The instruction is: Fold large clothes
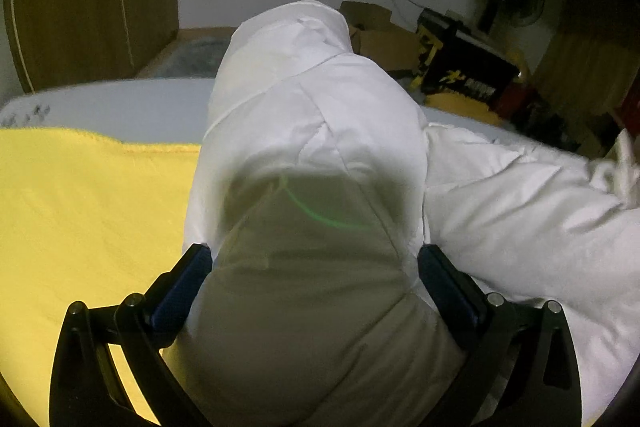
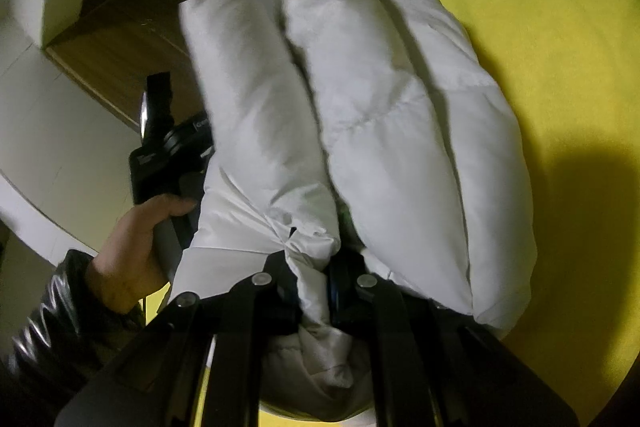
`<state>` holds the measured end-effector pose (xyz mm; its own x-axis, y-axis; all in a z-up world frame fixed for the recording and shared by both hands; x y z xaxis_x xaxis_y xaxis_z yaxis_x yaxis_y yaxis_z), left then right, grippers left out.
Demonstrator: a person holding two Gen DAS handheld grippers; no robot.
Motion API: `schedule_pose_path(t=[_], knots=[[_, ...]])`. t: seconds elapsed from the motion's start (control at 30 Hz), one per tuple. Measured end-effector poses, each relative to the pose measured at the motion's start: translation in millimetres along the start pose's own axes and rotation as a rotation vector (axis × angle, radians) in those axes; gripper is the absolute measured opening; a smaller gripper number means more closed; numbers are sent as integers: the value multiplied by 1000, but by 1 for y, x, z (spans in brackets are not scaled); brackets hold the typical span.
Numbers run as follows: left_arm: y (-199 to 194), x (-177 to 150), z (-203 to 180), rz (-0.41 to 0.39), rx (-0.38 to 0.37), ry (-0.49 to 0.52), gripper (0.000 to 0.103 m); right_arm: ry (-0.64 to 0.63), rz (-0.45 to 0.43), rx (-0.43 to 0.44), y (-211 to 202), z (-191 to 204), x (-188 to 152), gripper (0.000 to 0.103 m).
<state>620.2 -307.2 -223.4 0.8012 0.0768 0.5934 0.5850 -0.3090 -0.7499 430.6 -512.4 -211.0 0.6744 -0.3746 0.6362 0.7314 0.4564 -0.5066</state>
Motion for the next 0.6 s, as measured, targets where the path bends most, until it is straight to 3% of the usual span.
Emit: schedule_pose_path(t=[0.1, 0.13, 0.17, 0.2, 0.23, 0.33, 0.4, 0.43, 0.5, 0.6], knots=[[-40, 4, 16, -28, -73, -119, 103, -28, -18, -76, -20, 7, 8, 17], [-55, 4, 21, -36, -94, -148, 103, -18, -62, -103, -38, 12, 16, 31], [-76, 6, 27, -40, -109, -165, 103, -25, -124, -124, -61, 21, 26, 56], [-97, 7, 32, -59, -104, -146, 103, -33, -176, -152, -80, 29, 34, 71], [-111, 9, 33, -82, -87, -113, 103, -47, -239, -175, -100, 42, 45, 93], [-152, 10, 39, -185, 32, 62, 103, -144, -321, -176, -124, 97, 80, 93], [-165, 7, 45, -183, 61, 102, 103, -216, -316, -125, -107, 133, 103, 92], [-172, 2, 50, -168, 59, 102, 103, -242, -295, -141, -89, 143, 115, 92], [-186, -7, 61, -139, 37, 82, 103, -263, -261, -208, -48, 143, 135, 81], [-203, -17, 76, -118, 21, 67, 103, -315, -210, -333, 9, 116, 150, 79]])
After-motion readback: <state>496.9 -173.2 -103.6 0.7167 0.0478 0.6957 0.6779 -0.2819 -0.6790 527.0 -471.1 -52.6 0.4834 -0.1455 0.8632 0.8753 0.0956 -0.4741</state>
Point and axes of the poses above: each gripper's, at about its wrist camera, not at the fingertips, and y roughly the way its jaws point, z to its left, x to its top, the point moved 7 cm from there along y, roughly the way its jaws point, and after that the axes turned 7 degrees about -y, right-handed, at the moved point
